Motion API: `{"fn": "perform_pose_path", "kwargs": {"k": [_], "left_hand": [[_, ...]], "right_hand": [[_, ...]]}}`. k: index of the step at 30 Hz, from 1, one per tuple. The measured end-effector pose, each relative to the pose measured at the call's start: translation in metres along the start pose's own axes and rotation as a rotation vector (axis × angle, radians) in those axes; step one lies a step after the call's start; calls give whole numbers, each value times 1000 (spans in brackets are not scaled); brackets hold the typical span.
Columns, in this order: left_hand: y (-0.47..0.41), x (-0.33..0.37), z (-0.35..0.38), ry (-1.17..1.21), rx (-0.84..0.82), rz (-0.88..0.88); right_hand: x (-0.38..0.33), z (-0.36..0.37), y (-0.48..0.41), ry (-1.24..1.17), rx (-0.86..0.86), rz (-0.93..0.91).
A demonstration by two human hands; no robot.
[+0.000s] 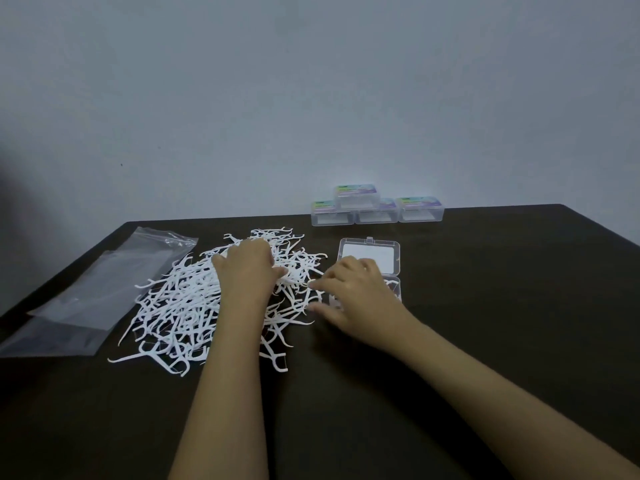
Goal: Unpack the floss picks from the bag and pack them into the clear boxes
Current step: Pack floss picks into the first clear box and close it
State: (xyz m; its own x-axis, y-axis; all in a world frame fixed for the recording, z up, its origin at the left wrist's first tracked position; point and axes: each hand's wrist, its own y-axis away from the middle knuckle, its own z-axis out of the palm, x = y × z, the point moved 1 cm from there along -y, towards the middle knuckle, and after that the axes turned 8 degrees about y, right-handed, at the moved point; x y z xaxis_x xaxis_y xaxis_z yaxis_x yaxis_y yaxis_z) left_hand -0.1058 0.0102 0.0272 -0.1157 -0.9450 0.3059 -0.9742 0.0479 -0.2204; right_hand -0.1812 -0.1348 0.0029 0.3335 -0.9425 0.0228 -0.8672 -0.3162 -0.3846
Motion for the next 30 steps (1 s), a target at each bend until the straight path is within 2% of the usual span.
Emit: {"fn": "perform_pose_path", "kwargs": {"k": [3,4,9,12,17,30], "left_hand": [[0,-2,3,14,-64,-81],[0,-3,5,28,-89,-104],[0,1,13,91,-142,-143],[1,2,17,128,-109,-134],[2,1,18,105,-46,-138],[3,9,-1,230,21,-164]], "right_hand": [[-14,15,1,186,-211,-45],[-16,18,1,228,-225,-56],[-16,28,1,283,-151,-38],[-12,26,-2,174,-121,-82],[-7,20,-5,224,-224,-55],[-3,11,-5,199,-216,-15]]}}
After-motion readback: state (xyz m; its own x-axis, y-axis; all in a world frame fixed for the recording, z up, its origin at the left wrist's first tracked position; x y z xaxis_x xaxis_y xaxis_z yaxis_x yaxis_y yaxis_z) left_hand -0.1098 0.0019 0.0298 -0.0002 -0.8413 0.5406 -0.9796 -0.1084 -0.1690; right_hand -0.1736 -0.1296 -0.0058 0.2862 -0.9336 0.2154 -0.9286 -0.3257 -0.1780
